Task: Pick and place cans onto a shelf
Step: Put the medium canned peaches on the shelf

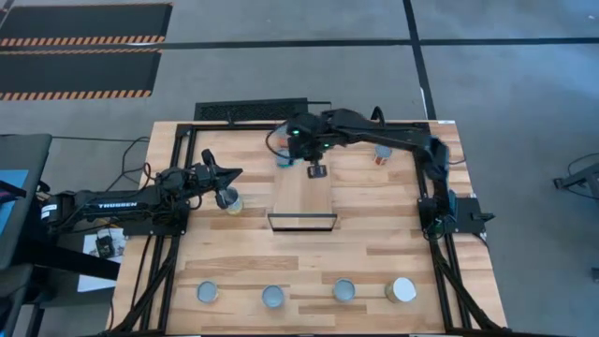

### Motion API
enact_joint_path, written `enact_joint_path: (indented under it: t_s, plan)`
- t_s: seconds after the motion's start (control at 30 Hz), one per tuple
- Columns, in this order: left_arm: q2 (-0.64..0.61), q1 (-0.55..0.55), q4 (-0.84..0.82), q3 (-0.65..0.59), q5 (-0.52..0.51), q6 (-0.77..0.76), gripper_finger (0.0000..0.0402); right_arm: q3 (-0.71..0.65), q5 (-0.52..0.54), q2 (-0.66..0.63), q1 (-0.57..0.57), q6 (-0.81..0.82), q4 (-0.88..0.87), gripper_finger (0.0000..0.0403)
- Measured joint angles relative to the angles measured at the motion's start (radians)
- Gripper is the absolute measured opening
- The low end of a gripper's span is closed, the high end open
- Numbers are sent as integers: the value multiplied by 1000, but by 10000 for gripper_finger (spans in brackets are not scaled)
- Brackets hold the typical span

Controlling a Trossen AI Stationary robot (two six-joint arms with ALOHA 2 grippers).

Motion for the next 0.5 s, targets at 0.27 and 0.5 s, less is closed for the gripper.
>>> enact_joint_path:
  t_s: [0.27,0.5]
  plan:
    - [0,0,-1,0,58,0,2,-511,-59,-336,-3,90,324,8]
    - [3,0,-2,0,80,0,2,-1024,-86,-652,30,234,787,7]
